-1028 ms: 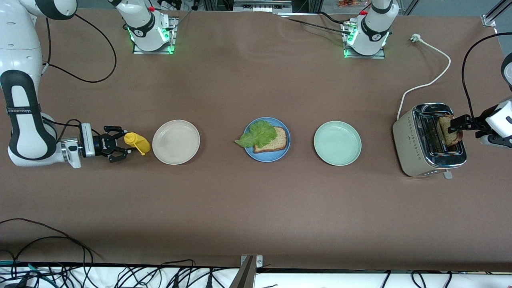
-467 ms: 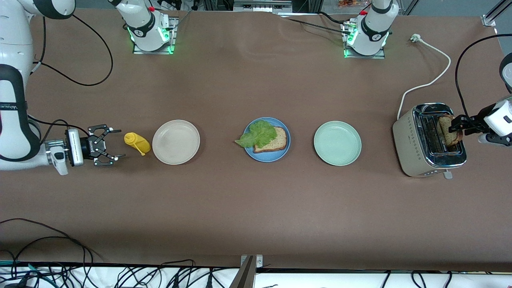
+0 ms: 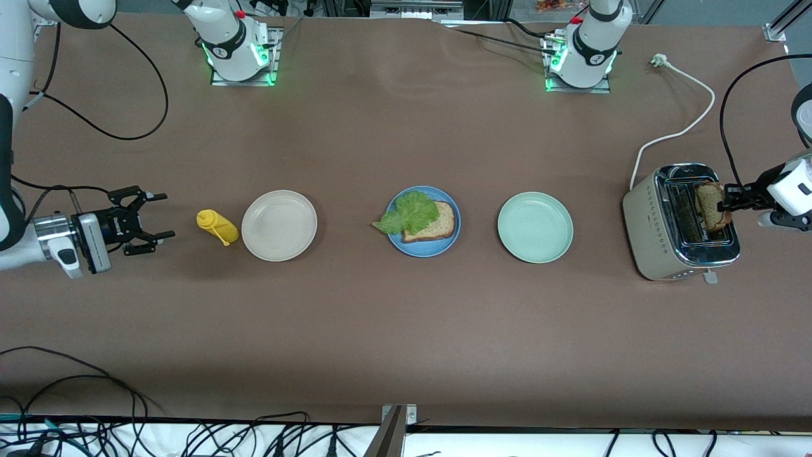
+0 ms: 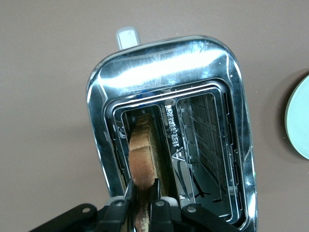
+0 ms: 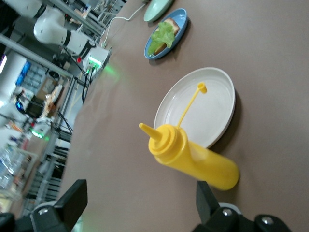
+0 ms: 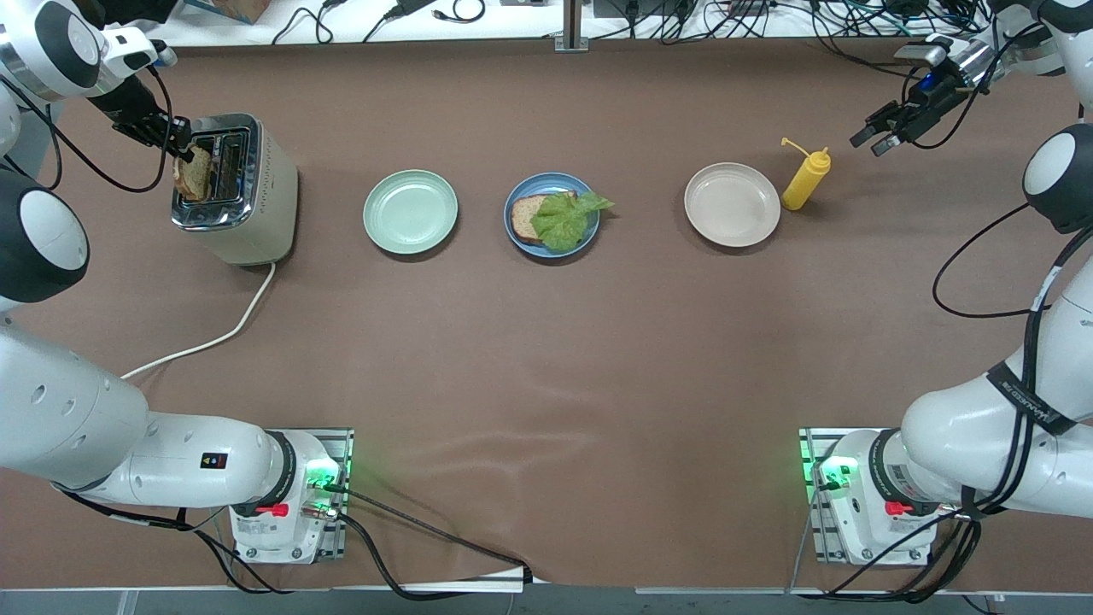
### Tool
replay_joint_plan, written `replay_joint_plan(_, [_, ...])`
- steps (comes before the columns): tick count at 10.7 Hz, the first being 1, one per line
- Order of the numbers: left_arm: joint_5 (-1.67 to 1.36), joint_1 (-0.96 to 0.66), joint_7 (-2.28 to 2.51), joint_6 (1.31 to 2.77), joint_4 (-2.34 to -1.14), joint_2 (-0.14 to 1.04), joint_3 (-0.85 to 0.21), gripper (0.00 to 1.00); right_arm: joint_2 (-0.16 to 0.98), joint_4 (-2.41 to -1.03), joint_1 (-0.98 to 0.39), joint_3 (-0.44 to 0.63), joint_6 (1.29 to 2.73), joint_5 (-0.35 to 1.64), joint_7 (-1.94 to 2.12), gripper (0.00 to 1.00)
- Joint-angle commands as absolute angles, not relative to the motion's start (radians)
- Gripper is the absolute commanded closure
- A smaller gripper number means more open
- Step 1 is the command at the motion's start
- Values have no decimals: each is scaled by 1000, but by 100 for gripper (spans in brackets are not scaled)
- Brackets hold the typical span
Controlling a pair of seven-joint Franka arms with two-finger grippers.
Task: Make sandwich in blue plate with both arms
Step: 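Lift the toast out of the toaster while the right gripper withdraws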
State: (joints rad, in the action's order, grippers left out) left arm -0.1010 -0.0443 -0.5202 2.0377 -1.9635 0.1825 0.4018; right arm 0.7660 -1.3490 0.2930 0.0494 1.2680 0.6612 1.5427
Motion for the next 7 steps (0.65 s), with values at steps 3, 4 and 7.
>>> replay_joint_plan(3, [-135, -58, -615, 2048, -1916, 183, 411, 100, 716, -1298, 278, 40, 1207, 490, 958, 0])
replay_joint_plan(4, [-137, -61, -615, 2046, -1898, 181, 411, 100, 700, -1293, 253, 40, 1207, 441, 886, 0])
replay_joint_plan(7, [-124, -66, -653, 2039, -1832, 176, 410, 100, 651, -1281, 172, 40, 1207, 298, 674, 0])
